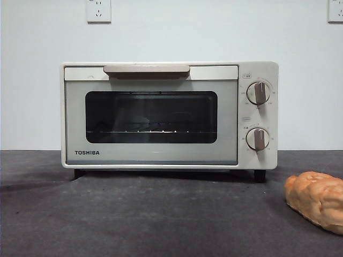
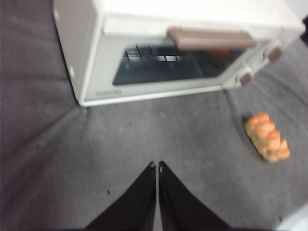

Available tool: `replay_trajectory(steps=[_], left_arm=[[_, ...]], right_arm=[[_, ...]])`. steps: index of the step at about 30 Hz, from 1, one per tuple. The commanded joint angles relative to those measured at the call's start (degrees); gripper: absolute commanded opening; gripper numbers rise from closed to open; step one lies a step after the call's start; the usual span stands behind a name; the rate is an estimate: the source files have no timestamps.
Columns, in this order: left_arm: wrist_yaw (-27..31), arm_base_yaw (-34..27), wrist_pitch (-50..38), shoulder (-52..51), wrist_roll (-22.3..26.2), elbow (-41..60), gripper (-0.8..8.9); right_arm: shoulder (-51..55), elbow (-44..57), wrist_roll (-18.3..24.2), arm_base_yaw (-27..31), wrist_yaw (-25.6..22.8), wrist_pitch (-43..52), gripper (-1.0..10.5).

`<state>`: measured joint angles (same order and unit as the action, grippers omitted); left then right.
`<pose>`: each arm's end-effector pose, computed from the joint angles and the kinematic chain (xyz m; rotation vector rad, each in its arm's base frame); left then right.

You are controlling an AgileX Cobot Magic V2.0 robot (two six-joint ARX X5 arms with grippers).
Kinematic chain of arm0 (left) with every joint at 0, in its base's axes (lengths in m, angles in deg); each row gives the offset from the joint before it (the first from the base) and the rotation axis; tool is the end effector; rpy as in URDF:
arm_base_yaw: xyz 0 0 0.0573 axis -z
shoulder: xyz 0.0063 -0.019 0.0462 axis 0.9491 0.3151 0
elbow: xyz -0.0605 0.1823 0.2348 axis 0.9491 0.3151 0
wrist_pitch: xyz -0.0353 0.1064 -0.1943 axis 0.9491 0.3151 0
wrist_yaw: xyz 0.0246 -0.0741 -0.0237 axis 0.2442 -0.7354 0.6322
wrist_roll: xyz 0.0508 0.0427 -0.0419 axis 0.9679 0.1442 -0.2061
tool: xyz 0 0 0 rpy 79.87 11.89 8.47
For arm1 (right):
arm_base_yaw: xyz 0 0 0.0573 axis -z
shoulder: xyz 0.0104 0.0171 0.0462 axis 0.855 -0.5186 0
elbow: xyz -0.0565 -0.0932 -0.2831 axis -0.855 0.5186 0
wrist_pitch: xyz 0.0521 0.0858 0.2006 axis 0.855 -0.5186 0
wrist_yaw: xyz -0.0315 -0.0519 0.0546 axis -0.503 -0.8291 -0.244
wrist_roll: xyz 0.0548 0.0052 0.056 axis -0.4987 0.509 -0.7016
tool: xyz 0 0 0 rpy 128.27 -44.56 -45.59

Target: The left arm flap open the oven, the right arm pick bread and place it into oven, the left arm flap close the oven

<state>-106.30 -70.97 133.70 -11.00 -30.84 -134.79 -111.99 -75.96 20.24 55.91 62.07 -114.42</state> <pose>0.0836 -0.0345 0.3186 -0.1951 0.6627 -0.5392 0.0851 0.0244 0.3208 0.0774 0.7991 0.3646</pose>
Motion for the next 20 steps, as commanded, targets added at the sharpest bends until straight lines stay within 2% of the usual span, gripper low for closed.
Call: replay_trajectory(steps=[1,10,13,14,16,18,20], left_arm=[[-0.42,0.39,-0.48,0.24,2.01,-1.11,0.16],[-0.42,0.48,-0.59,0.24,1.99,-1.11,0.16],[-0.2,0.48,-0.63,0.24,1.88,-1.11,0.48],[-0.11,0.48,-0.61,0.24,1.7,-1.11,0.8],[0.28,0.48,-0.63,0.24,1.55,-1.11,2.07],[0.44,0.48,-0.63,0.24,1.55,-1.11,3.65],[0.44,0.48,-0.61,0.24,1.55,-1.11,4.47]], right_arm=[[-0.72,-1.03,1.73,-0.85,0.15,-0.17,0.1],[-0.72,-1.03,1.42,-1.16,0.0,0.15,0.3],[-0.72,-1.03,1.22,-1.16,0.0,0.15,2.1],[-0.72,-1.03,1.05,-1.16,0.0,0.15,2.8],[-0.72,-1.03,0.96,-1.16,0.0,0.15,3.6],[-0.72,-1.03,0.5,-1.16,0.0,0.15,3.8],[-0.72,-1.03,0.24,-1.18,0.0,0.15,3.8]])
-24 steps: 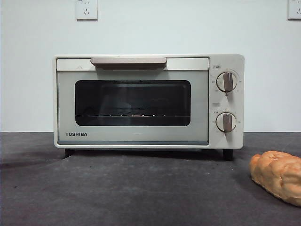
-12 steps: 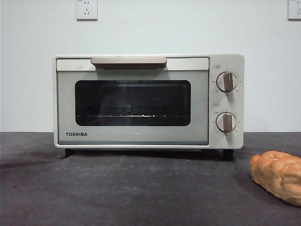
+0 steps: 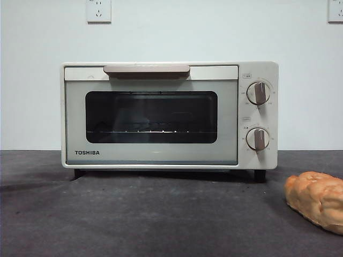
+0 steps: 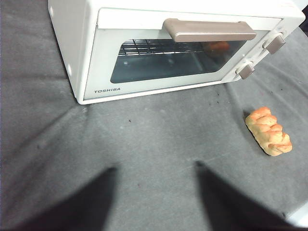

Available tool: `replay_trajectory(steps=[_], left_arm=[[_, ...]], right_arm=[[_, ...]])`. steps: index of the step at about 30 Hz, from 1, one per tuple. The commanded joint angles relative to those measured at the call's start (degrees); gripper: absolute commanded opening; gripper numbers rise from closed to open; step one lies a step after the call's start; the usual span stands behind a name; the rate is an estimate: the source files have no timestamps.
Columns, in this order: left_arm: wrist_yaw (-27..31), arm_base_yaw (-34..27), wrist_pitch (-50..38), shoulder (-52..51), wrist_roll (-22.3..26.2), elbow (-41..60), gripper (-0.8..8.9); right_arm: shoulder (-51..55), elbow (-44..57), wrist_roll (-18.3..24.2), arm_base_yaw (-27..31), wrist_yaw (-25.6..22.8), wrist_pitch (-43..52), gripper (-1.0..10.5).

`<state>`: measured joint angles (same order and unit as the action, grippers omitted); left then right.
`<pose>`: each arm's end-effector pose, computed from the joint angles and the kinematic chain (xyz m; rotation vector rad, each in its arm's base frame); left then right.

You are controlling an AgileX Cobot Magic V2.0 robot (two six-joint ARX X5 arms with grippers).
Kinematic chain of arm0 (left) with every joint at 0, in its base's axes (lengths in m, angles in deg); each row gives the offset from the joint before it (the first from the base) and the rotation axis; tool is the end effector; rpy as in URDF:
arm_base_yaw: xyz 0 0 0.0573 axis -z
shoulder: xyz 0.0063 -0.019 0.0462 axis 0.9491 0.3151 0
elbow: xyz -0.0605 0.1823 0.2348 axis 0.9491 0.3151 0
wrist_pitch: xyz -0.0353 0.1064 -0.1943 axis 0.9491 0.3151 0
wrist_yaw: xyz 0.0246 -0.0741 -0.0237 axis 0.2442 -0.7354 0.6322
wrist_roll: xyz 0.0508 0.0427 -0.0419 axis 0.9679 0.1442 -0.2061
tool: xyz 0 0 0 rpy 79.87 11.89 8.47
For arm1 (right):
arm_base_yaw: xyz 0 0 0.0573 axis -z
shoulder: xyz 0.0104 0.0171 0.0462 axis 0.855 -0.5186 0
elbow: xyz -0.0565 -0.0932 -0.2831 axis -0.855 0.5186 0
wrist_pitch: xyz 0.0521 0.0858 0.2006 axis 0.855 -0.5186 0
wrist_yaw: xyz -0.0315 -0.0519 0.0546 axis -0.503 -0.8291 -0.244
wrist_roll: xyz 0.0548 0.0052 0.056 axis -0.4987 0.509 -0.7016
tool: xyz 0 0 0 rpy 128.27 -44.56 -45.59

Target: The left arm flap open the oven, the right arm pick bread and place it into oven, the left arm flap close the oven

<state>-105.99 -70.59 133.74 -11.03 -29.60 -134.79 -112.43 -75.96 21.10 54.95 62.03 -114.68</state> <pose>0.0833 -0.0348 0.3185 -0.1709 0.6579 -0.5474 0.0859 0.0259 0.3199 0.0581 0.8094 0.3854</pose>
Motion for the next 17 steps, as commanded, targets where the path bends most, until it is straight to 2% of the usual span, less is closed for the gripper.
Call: replay_trajectory(steps=[1,6,12,17], left_arm=[[0.13,0.11,-0.68,0.26,0.31,-1.11,4.64],[0.13,0.11,-0.68,0.26,0.28,-1.11,4.63],[0.11,0.11,-0.66,0.26,0.26,-1.11,4.63],[0.11,0.11,-0.63,0.26,0.28,-1.11,4.63]], right_arm=[[-0.28,-1.03,-0.74,-0.22,0.07,0.42,3.8],[-0.79,-1.01,-2.62,-1.27,0.33,0.28,3.8],[-4.76,0.11,-6.34,-6.14,1.11,0.39,3.9],[-8.28,4.92,-11.85,-11.65,0.15,6.93,4.1]])
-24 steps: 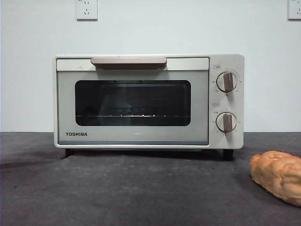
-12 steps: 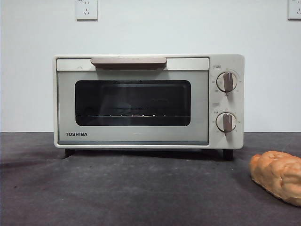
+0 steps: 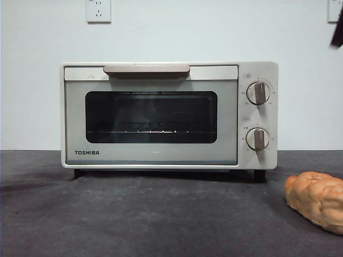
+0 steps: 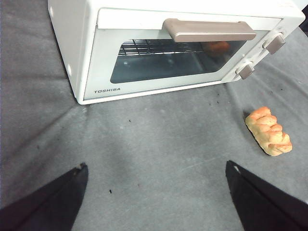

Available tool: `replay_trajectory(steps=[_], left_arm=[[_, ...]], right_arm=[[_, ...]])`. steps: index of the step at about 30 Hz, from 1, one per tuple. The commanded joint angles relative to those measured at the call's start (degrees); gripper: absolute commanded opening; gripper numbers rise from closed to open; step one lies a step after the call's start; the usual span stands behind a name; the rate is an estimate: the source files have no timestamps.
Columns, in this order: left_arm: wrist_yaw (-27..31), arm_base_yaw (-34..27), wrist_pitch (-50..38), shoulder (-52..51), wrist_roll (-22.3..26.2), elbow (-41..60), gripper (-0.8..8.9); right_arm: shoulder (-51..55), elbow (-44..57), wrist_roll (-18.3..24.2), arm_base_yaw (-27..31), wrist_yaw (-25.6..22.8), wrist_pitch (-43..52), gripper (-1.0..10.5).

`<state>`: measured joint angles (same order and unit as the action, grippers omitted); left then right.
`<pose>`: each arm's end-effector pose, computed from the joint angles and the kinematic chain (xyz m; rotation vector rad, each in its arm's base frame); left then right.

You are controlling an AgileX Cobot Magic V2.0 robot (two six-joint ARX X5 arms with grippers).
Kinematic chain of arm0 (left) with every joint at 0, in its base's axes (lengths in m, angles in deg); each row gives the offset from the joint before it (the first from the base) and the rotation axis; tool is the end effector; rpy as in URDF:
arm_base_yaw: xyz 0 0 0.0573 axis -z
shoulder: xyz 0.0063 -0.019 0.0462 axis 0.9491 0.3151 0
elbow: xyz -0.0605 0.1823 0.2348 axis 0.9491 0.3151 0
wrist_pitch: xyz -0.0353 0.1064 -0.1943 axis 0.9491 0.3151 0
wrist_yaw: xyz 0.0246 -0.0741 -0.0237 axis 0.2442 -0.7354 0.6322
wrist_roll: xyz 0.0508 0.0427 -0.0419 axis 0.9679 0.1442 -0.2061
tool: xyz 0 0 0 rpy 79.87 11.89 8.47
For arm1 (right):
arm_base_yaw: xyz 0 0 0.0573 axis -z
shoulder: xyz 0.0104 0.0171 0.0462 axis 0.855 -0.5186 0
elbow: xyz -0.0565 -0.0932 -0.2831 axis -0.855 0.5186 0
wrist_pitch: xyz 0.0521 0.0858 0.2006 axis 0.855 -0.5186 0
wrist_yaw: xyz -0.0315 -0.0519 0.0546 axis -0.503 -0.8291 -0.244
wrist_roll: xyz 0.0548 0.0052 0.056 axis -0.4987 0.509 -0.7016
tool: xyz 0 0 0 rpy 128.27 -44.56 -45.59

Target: The left arm flap open the oven, the right arm pick bread and place it into oven, the left arm flap close the oven

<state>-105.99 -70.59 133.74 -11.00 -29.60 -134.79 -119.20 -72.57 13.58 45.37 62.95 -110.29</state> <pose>0.0834 -0.0348 0.3185 -0.1711 0.6584 -0.5473 0.1102 0.0479 0.2995 0.1214 0.9535 0.4911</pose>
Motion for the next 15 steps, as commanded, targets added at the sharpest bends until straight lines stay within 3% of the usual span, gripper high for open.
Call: replay_trajectory(steps=[1,9,15], left_arm=[[0.11,0.11,-0.63,0.24,0.28,-1.11,4.64],[0.11,0.11,-0.66,0.24,0.28,-1.11,4.63],[0.11,0.11,-0.63,0.24,0.28,-1.11,4.63]], right_arm=[[-1.99,2.47,-5.22,-2.99,-1.55,3.67,4.1],[-7.67,12.33,-13.18,-12.57,-11.17,15.67,4.2],[-12.83,15.54,-15.34,-17.14,-19.63,21.2,4.2]])
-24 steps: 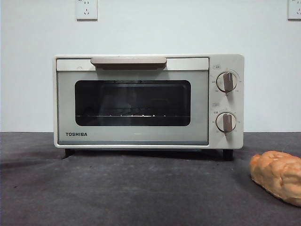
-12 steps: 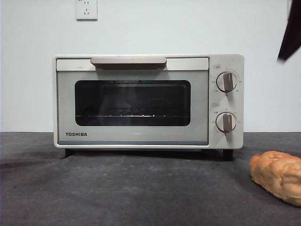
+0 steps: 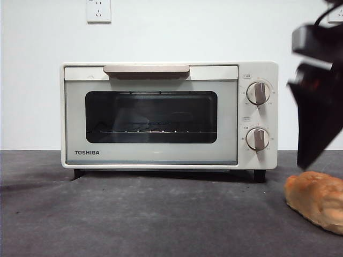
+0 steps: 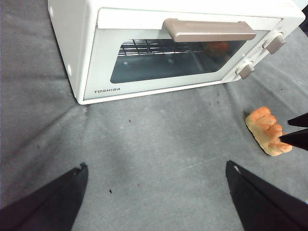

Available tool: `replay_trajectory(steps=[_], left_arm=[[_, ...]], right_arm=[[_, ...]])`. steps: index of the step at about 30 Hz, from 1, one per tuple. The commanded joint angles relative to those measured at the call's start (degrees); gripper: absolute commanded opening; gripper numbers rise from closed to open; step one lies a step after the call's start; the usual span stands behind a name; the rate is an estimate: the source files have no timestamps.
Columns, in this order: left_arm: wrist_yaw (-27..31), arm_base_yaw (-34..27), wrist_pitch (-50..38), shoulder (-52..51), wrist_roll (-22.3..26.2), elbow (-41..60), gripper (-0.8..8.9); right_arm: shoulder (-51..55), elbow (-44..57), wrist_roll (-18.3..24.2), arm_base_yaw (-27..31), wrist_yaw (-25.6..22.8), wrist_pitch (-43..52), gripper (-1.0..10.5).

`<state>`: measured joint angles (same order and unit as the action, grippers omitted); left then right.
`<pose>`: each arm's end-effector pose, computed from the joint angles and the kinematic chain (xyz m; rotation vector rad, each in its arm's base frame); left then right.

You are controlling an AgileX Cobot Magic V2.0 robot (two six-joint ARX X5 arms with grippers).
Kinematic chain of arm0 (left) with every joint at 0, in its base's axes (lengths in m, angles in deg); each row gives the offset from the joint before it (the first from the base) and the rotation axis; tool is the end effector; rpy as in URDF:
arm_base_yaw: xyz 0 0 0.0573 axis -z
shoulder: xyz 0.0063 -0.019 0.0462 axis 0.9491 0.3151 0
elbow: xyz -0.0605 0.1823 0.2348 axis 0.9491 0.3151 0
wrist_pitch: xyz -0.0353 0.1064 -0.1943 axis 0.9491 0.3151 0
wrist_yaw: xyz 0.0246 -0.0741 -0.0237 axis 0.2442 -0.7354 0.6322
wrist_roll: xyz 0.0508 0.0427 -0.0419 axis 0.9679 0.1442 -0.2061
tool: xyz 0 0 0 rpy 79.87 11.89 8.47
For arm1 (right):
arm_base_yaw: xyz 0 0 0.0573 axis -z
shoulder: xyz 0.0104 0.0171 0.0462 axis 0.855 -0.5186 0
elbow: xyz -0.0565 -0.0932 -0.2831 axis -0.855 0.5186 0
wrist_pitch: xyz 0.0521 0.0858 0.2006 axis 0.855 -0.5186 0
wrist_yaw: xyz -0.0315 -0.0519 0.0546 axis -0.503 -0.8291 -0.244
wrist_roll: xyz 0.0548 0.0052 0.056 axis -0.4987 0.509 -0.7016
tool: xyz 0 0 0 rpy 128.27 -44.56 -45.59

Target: The left arm flap open the oven, the right arm pick bread and place it into oven, the left arm flap close the oven

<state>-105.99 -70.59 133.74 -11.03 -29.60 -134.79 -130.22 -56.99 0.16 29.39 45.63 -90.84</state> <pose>0.0833 -0.0348 0.3185 -0.1709 0.6579 -0.5474 0.1395 0.0809 0.2173 0.0300 1.0902 0.3271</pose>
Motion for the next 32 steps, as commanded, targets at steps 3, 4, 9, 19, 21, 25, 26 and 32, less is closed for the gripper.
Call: replay_trajectory(steps=[3,4,9,19,21,25,26,32], left_arm=[[0.11,0.11,-0.63,0.26,0.26,-1.11,4.63],[0.11,0.11,-0.63,0.26,0.24,-1.11,4.63],[0.11,0.11,-0.63,0.26,0.09,-1.11,4.63],[0.11,0.11,-0.66,0.26,0.07,-1.11,4.63],[0.11,0.13,-0.72,0.26,0.07,-1.11,4.63],[0.13,0.52,-1.07,0.26,-0.11,-1.11,4.63],[0.15,0.74,-1.16,0.28,-0.11,-1.11,4.63],[0.55,3.13,-3.39,0.44,-1.7,-1.11,4.64]], right_arm=[[-4.39,0.02,-2.23,-2.05,-4.04,3.32,4.2],[-5.33,0.0,-2.32,-2.14,-4.02,4.2,4.2],[-9.62,0.0,-2.49,-2.12,-6.05,7.41,4.2],[-11.58,0.0,-2.43,-2.12,-6.27,8.44,2.6],[-11.69,0.0,-2.43,-2.12,-6.1,8.44,2.3],[-11.69,0.0,-2.23,-2.1,-5.03,8.48,1.3],[-11.69,0.0,-2.21,-2.1,-5.03,8.48,1.3],[-9.77,-0.17,-2.01,-2.05,-4.98,8.52,1.3]])
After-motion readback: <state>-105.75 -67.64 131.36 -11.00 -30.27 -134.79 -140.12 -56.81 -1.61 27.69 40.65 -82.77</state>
